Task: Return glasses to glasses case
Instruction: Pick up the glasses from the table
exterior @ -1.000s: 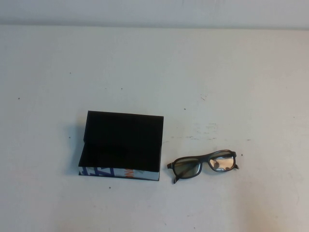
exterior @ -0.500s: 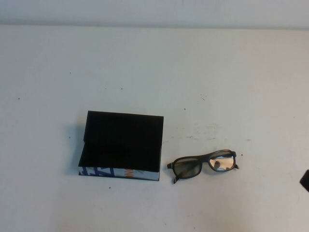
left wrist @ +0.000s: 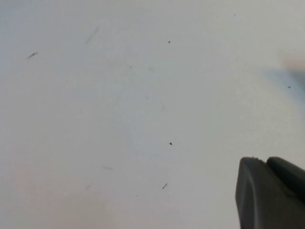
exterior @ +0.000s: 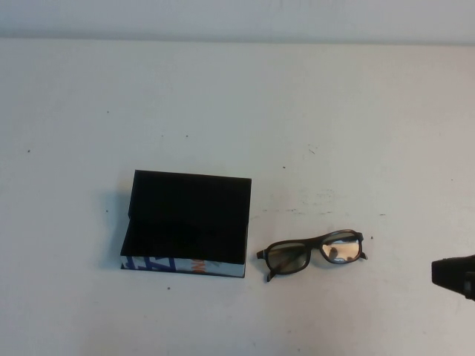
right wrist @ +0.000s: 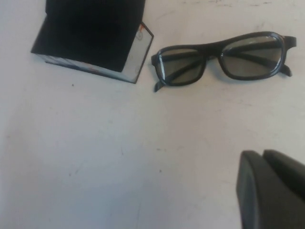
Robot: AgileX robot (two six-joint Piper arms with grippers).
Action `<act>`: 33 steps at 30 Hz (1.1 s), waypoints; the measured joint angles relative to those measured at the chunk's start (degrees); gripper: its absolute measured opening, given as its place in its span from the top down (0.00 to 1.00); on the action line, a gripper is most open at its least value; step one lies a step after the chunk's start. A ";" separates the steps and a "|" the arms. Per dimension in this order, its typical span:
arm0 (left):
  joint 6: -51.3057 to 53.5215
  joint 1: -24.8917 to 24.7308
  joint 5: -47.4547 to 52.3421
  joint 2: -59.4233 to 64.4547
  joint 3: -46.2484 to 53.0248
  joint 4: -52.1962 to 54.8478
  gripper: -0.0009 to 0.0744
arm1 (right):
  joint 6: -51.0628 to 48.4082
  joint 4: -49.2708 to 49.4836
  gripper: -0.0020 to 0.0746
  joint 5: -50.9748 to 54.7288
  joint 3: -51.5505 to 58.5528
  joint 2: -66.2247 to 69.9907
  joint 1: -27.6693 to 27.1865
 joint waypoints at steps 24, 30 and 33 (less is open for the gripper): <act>0.00 0.00 0.00 0.00 0.00 0.00 0.99 | -13.29 -39.86 0.99 -0.32 -26.40 36.70 32.47; 0.00 0.00 0.00 0.00 0.00 0.00 0.99 | -32.63 -37.28 0.88 0.18 -30.44 43.71 32.47; 0.00 0.00 0.00 0.00 0.00 0.00 0.99 | -39.02 -35.95 0.78 0.31 -32.94 45.80 32.47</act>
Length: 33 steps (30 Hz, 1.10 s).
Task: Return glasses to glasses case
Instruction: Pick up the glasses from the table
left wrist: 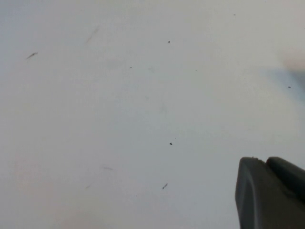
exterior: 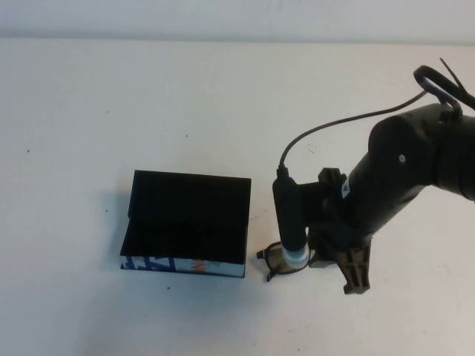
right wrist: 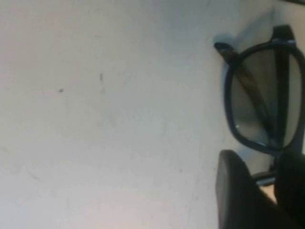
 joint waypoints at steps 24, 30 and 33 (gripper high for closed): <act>0.00 0.00 0.00 0.00 0.00 0.00 0.99 | -8.57 0.18 0.44 1.19 -7.88 9.68 -3.94; 0.00 0.00 0.00 0.00 0.00 0.00 0.99 | -8.71 0.18 0.44 1.29 -9.95 11.83 -3.94; 0.00 0.00 0.00 0.00 0.00 0.00 0.99 | -8.84 0.18 0.44 1.40 -10.07 12.77 -3.94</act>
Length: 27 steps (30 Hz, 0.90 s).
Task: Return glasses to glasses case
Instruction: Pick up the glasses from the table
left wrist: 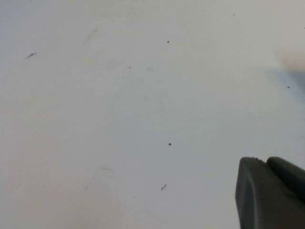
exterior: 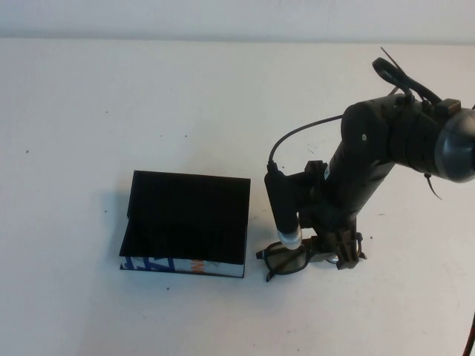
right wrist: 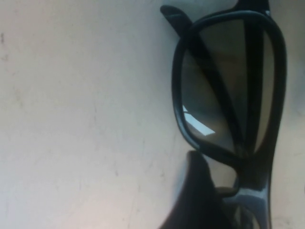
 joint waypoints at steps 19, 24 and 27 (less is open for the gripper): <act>0.00 0.00 0.00 0.00 0.00 0.00 0.99 | -1.24 -0.44 0.44 -0.53 -0.09 3.06 0.00; 0.00 0.00 0.00 0.00 0.00 0.00 0.99 | -1.24 -0.69 0.52 0.30 -0.09 3.06 0.00; 0.00 0.00 0.00 0.00 0.00 0.00 0.99 | -1.24 -0.82 0.58 0.46 -0.09 3.06 0.00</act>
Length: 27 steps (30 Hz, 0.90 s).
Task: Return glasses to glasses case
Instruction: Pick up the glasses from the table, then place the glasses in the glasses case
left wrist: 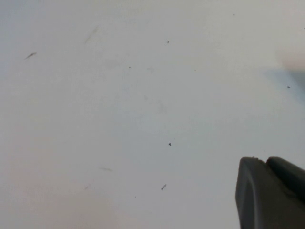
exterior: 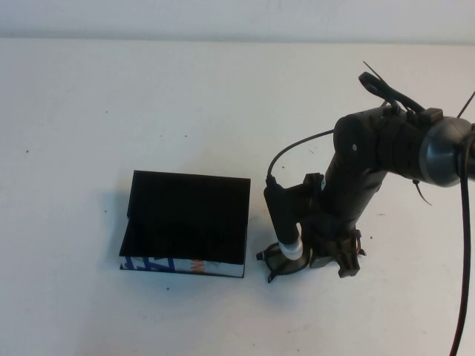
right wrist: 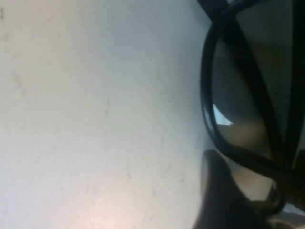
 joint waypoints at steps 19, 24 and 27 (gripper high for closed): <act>0.00 0.00 0.00 0.00 0.00 0.00 0.99 | 18.29 -2.12 0.88 11.27 -1.26 -6.48 3.45; 0.00 0.00 0.00 0.00 0.00 0.00 0.99 | 24.20 -0.20 0.88 16.51 -9.39 -6.12 9.46; 0.00 0.00 0.00 0.00 0.00 0.00 0.99 | 28.41 0.06 0.88 17.05 -15.42 -3.59 12.67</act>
